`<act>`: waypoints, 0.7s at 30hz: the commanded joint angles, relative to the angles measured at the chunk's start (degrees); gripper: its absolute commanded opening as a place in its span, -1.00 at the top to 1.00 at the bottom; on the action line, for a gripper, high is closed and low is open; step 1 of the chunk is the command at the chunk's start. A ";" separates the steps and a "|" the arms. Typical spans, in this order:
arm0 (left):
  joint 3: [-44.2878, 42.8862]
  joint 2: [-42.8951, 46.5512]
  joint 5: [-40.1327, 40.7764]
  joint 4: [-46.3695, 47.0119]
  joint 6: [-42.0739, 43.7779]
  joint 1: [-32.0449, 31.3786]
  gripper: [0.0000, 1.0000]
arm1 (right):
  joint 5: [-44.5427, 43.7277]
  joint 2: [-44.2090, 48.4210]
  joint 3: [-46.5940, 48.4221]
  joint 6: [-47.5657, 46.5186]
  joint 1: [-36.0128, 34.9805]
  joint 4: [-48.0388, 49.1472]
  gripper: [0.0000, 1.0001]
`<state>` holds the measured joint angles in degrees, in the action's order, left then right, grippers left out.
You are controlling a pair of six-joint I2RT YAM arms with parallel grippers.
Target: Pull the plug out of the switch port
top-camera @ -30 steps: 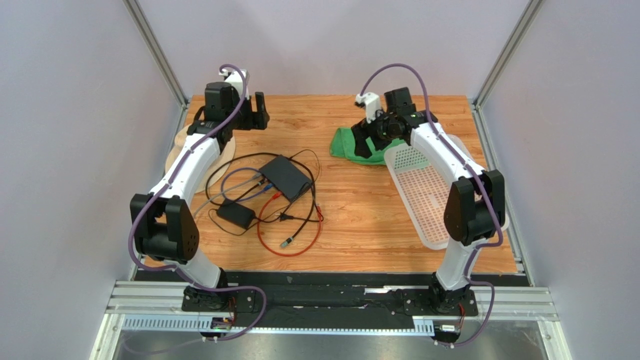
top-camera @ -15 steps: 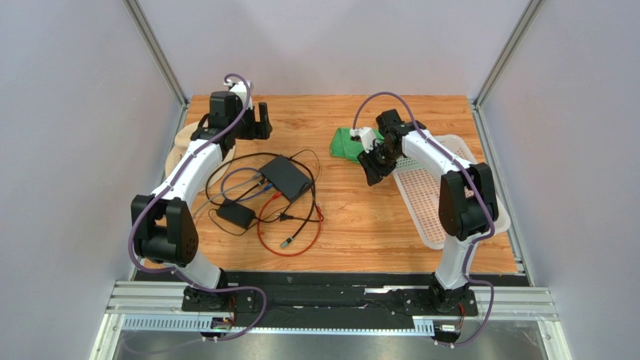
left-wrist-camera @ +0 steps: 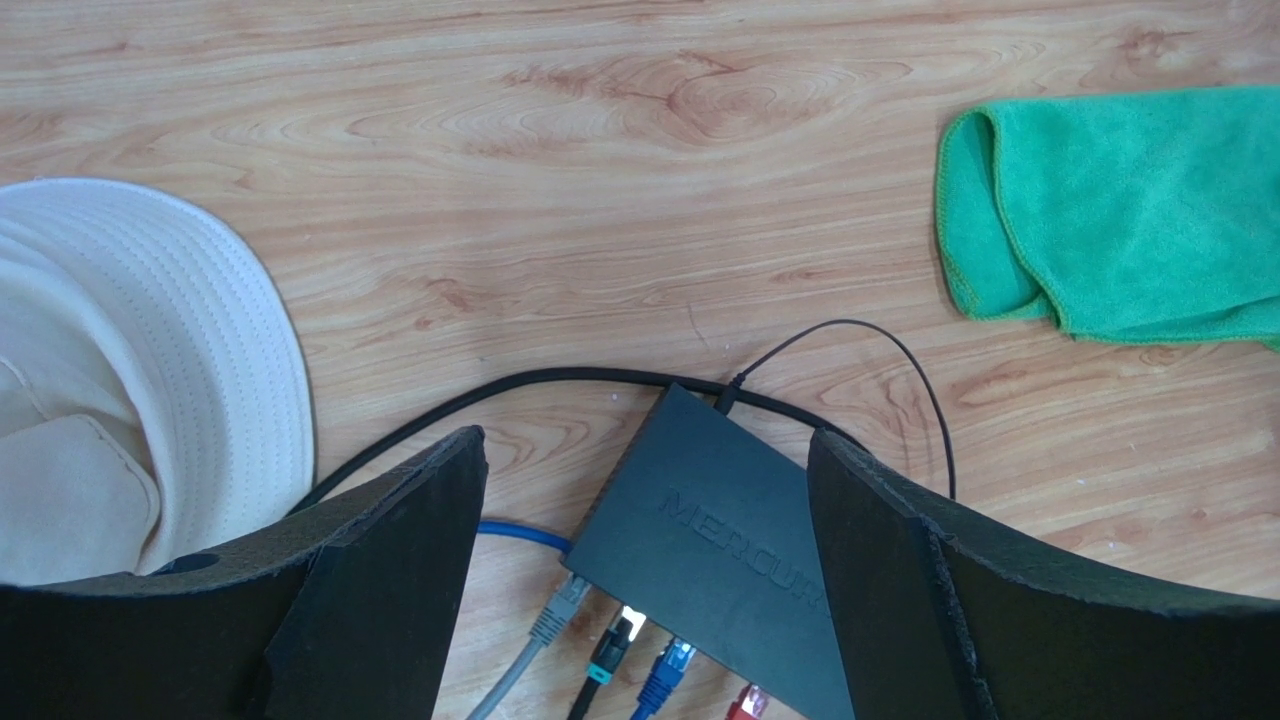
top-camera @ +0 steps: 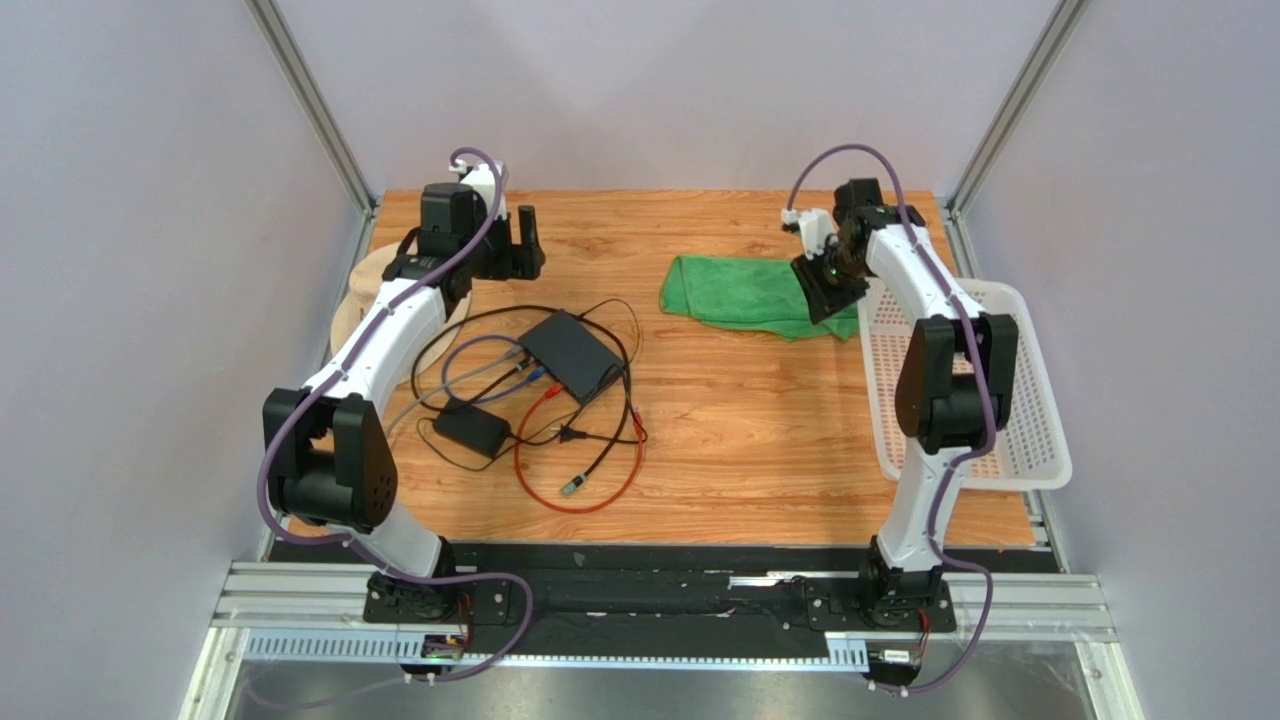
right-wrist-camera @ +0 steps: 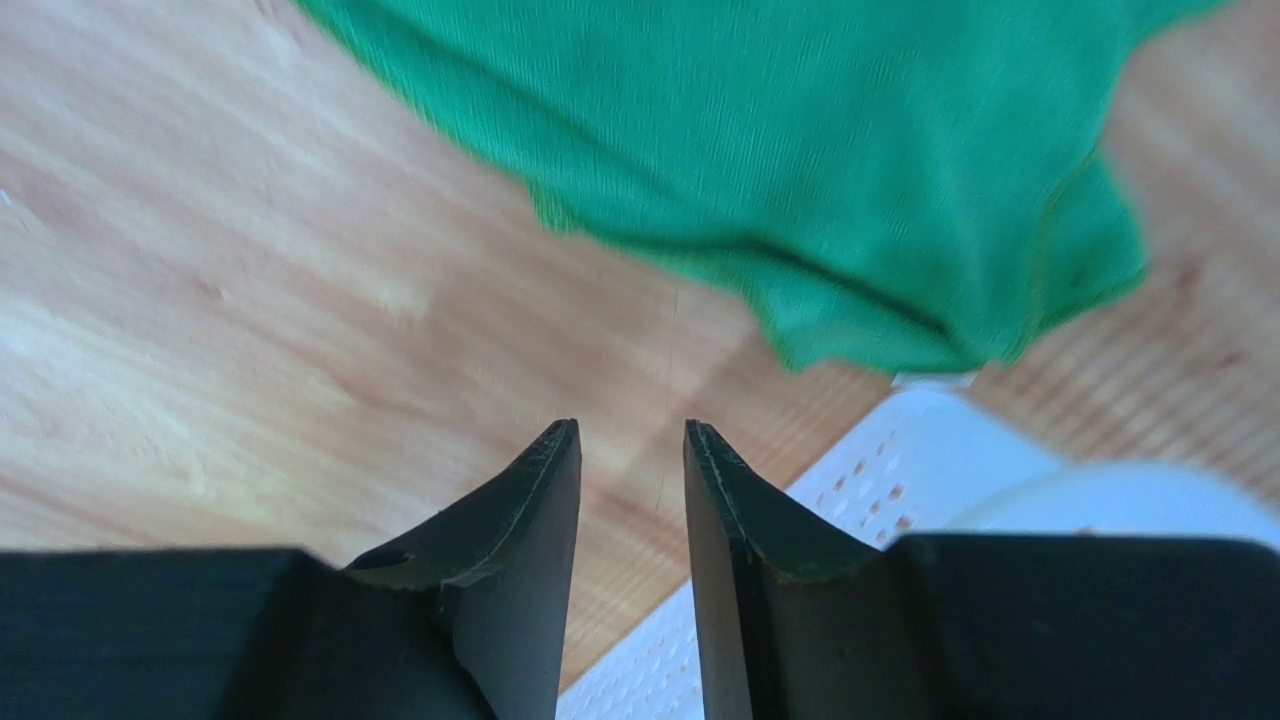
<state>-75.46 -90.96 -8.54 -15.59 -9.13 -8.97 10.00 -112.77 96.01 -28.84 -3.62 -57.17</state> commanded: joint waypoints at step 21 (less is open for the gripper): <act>2.07 3.51 0.72 -5.23 6.22 -0.17 -0.74 | -12.66 -34.12 46.93 14.51 -2.09 16.82 1.00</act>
<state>-73.28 -88.05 -6.66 -18.06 -3.53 -8.97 -6.07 -150.30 141.58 -18.72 -7.79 -48.34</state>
